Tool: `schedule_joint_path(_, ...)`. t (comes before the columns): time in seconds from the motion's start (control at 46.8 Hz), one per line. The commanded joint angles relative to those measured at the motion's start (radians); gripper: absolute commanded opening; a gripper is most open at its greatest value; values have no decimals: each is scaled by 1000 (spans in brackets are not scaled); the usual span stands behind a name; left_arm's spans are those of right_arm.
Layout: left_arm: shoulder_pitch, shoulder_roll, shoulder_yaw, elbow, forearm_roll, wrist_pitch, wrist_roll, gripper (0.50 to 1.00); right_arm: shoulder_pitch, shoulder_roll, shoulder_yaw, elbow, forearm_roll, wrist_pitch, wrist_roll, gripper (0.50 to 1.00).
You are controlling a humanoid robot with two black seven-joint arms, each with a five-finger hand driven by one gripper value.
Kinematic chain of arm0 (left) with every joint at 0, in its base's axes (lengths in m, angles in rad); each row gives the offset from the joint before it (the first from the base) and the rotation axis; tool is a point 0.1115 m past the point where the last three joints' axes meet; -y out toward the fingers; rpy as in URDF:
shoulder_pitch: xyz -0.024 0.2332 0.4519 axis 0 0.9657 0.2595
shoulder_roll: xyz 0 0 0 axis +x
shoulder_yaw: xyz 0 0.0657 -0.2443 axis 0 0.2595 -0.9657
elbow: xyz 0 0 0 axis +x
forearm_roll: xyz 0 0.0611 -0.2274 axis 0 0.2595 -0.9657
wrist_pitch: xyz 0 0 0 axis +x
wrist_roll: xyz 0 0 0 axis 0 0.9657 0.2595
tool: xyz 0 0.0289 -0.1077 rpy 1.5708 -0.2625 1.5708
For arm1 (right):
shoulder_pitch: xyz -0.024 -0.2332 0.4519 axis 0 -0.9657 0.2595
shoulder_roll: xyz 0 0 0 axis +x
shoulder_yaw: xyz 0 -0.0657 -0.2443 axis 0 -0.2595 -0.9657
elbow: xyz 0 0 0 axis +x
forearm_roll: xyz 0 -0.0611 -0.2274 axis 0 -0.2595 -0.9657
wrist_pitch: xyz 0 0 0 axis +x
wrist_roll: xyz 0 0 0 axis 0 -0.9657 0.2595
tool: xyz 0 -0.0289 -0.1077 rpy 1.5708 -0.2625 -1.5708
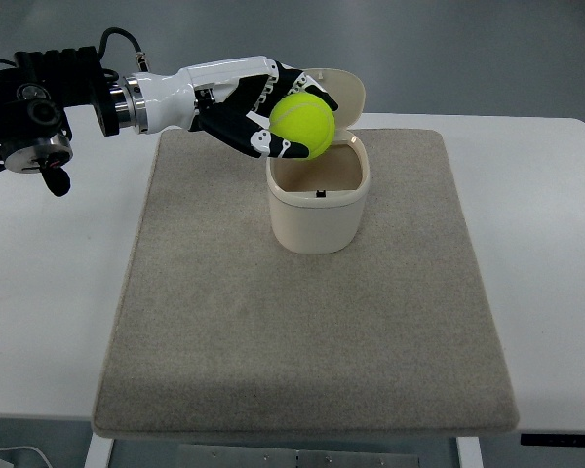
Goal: Put tennis ball into box with left hand
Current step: 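Lift the ball with the left hand up over the cream bin, then lower the ball into the bin opening and open the left hand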
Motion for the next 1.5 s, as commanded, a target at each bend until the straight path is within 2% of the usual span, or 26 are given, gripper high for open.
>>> schedule_joint_path(0.0, 0, 2, 12, 5, 1, 3, 0, 500, 0, 0, 0, 0, 0, 0, 0, 938)
schedule_joint_path(0.578, 17, -4, 67, 23, 6, 47, 5, 500, 0, 0, 0, 0, 0, 0, 0, 938)
schedule_joint_path(1.326, 38, -12, 72, 39, 6, 55, 3, 500, 0, 0, 0, 0, 0, 0, -1, 938)
schedule_joint_path(1.476, 38, -12, 70, 43, 4, 75, 2, 501, 0, 0, 0, 0, 0, 0, 0, 938)
